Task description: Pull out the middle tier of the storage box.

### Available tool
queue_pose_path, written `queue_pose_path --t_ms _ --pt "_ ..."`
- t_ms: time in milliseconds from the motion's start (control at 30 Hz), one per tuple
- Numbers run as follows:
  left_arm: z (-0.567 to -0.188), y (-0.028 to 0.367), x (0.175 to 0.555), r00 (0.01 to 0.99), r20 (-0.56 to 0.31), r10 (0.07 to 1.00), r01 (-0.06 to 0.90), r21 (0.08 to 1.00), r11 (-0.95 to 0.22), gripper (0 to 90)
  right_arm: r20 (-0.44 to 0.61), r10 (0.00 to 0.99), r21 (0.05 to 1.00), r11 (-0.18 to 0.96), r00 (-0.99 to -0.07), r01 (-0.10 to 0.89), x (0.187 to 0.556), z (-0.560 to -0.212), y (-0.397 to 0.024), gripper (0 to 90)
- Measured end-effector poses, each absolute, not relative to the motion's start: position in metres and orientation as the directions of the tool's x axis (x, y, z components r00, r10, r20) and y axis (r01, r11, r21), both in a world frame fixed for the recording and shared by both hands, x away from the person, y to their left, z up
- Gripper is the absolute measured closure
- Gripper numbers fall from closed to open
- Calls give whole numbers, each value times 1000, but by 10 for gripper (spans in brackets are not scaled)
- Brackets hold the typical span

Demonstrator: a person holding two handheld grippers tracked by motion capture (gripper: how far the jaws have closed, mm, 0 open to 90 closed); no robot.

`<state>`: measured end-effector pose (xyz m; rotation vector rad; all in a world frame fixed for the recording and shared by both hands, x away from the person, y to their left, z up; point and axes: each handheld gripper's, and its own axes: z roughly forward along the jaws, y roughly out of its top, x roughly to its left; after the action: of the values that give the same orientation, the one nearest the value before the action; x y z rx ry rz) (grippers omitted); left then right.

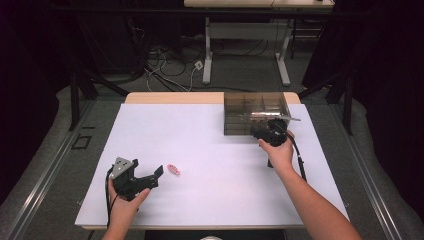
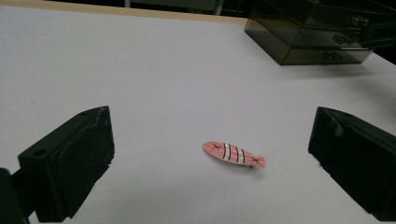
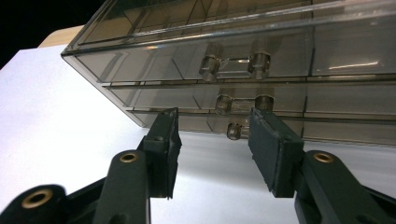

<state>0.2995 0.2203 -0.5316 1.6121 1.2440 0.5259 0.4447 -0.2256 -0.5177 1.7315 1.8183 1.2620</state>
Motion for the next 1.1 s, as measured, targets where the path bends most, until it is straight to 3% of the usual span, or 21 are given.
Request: queue_pose_path --t_ms 1100 --pt "-533 221 300 377 -216 901 468 883 16 4 391 908 744 -217 -149 632 447 -547 -215 616"
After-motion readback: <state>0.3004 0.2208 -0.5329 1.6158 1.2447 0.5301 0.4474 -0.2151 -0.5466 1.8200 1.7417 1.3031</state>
